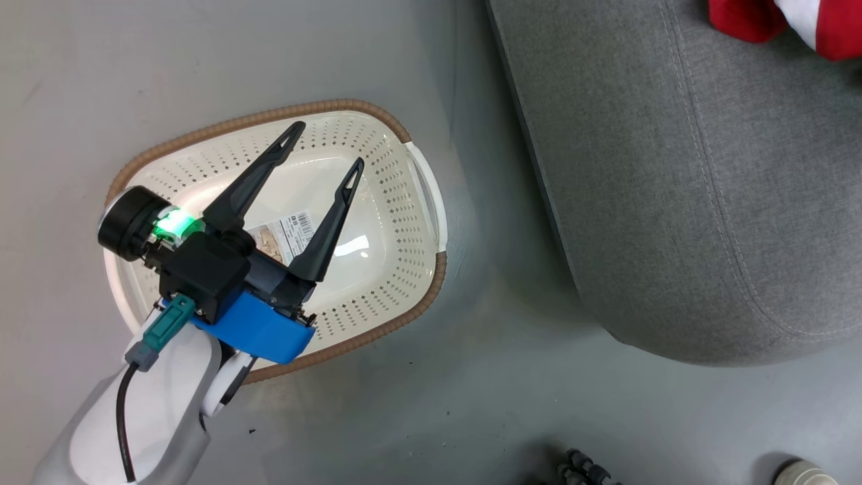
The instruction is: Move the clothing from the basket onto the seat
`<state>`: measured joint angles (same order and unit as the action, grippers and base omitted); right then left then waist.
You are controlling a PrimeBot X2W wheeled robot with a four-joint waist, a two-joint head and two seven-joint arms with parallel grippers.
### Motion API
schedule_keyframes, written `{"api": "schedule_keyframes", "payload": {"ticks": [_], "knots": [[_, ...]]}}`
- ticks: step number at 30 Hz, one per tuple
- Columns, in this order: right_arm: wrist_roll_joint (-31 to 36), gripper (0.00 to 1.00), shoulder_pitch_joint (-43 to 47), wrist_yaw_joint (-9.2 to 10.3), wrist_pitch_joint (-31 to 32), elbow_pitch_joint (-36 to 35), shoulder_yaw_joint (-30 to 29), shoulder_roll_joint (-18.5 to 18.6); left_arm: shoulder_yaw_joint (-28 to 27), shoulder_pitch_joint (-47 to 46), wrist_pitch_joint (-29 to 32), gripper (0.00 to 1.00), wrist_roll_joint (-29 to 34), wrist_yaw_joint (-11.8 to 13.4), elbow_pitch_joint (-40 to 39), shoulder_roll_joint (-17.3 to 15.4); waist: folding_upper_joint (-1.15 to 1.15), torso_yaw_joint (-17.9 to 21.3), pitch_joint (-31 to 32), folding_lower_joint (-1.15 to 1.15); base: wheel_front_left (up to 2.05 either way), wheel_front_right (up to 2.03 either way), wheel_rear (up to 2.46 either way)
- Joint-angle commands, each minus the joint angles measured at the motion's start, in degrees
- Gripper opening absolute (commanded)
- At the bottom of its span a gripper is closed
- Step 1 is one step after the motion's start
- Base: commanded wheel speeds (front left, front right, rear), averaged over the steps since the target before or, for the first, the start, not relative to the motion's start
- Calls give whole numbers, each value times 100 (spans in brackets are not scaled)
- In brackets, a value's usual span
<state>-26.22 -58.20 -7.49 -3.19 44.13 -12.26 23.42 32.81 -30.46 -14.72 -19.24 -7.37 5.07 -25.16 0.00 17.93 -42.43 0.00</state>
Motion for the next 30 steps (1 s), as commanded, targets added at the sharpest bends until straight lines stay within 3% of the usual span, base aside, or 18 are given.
{"api": "schedule_keyframes", "payload": {"ticks": [1,21,30], "knots": [[-21,100,-29,-1,-34,28,23,35,0,-85,-13,100,-10,28,6,-6,0,-1,11,0,0,0,0],[-129,100,-25,-1,-75,194,323,79,31,-58,-44,100,-68,53,112,108,0,-22,198,0,0,0,0],[162,100,438,-1,-68,-42,655,59,-171,276,-53,100,-198,30,283,516,0,-148,906,0,0,0,0]]}}
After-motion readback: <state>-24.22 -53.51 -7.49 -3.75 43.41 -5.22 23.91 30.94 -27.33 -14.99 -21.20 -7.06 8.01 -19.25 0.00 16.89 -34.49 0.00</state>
